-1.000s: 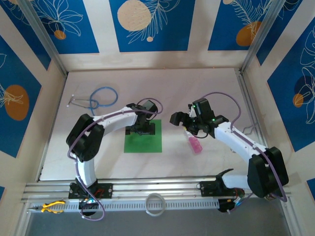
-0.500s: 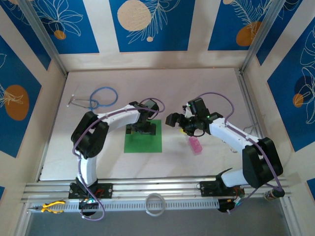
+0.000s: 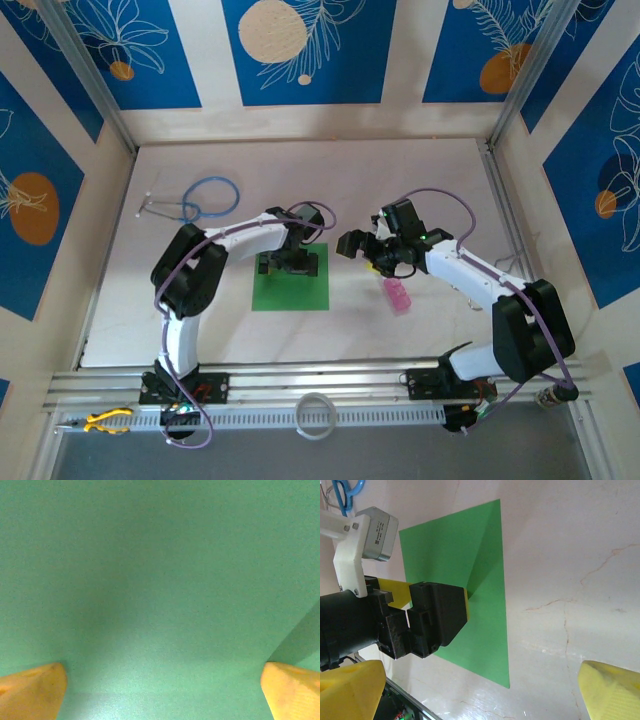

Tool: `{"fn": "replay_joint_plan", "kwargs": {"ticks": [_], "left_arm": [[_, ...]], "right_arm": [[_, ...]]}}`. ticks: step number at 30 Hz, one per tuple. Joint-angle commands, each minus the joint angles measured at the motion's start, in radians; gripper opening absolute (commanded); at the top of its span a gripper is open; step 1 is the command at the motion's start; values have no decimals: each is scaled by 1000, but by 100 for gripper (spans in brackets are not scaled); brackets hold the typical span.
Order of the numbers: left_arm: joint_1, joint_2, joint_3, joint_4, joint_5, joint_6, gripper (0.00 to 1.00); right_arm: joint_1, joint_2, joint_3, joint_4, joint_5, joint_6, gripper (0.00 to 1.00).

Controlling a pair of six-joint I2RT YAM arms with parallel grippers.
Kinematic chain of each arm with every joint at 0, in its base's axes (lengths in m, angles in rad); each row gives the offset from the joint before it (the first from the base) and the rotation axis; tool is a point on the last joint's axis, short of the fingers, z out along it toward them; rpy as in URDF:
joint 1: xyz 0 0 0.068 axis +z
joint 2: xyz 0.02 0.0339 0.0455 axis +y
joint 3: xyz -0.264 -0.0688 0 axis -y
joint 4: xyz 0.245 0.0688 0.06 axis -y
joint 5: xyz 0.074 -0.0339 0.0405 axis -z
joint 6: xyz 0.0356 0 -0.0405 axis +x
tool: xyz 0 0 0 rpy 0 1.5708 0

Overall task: Fold a paper plane with a square sheet of paper (pick it up from the middle)
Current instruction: First fold the square sheet of paper in half at the center of the table.

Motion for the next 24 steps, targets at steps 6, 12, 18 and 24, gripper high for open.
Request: {"fn": "replay_joint_plan", "kwargs": {"ticks": [6,12,18,24], "left_arm": [[10,32,-56,25,40,-33,98],[10,0,-28,-18,18,-53,98],[11,-69,7,-17,19,-68,99],[12,-44,1,5,52,-88,99]], "right_arm": [[6,7,28,-32,1,-16,99],[6,8,36,-37,0,-19,99],[6,5,40,-38,6,-19,99],[6,8,33,-33,3,-17,99]]}}
